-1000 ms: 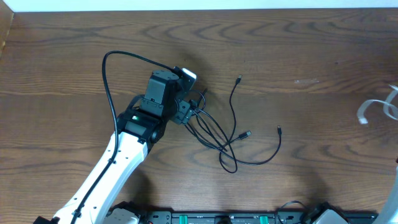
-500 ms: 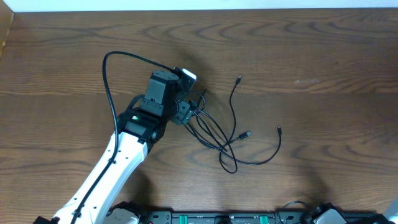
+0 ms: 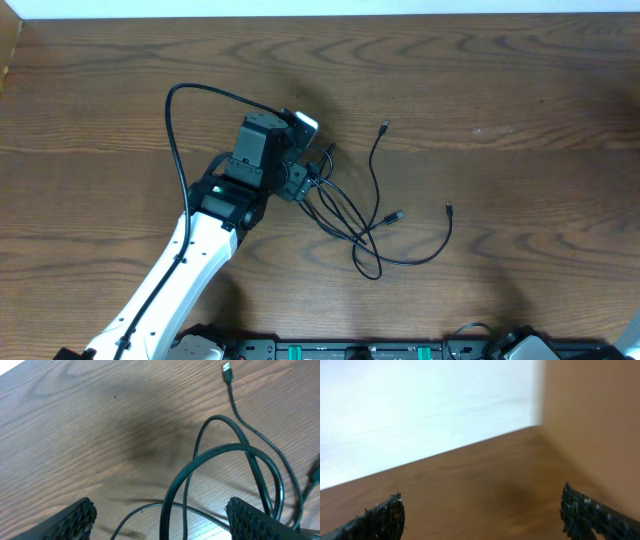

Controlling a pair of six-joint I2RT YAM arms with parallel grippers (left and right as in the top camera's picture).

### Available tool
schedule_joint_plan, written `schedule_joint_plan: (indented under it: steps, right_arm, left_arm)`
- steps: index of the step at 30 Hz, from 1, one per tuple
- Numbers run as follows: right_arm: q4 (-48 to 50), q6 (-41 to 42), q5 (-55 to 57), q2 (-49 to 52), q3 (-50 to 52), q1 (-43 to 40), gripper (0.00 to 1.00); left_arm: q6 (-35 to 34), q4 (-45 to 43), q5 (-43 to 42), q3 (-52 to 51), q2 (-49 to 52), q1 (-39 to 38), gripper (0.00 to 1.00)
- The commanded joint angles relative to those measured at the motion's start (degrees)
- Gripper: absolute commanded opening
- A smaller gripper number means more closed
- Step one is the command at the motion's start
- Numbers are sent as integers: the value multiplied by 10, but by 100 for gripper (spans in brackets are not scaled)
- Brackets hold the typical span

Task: Untangle cables
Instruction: 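Bring the empty right gripper back toward the black bundle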

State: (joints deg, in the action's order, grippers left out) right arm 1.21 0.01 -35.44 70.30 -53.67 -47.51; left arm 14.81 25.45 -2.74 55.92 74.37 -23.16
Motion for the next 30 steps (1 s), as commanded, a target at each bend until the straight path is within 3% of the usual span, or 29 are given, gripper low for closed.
schedule_joint_plan:
  steps: [1,6,8,11,16,22,30]
  right_arm:
    - [-21,14,-168,1,-5,47,98]
    - [-70,-15,-223,1,-5,144,99]
    - [-90,-22,-224,1,-5,190,99]
    - [-129,-40,-223,1,-5,270,99]
    - [-174,-88,-213,1,-5,404,99]
    - [-195,-115,-111,2,-5,569,99]
    - [-201,-119,-7,20,-5,704,99]
  left_arm:
    - [-6,-1,-13,6,-3,0,83]
    - [-6,-1,-13,6,-3,0,83]
    - [-6,-1,-14,6,-2,0,82]
    - [-5,-1,-19,6,-3,0,75]
    - [-5,-5,-55,6,-2,0,75]
    - [-3,-19,-115,6,-3,0,75]
    - [-4,-39,-120,6,-3,-1,75]
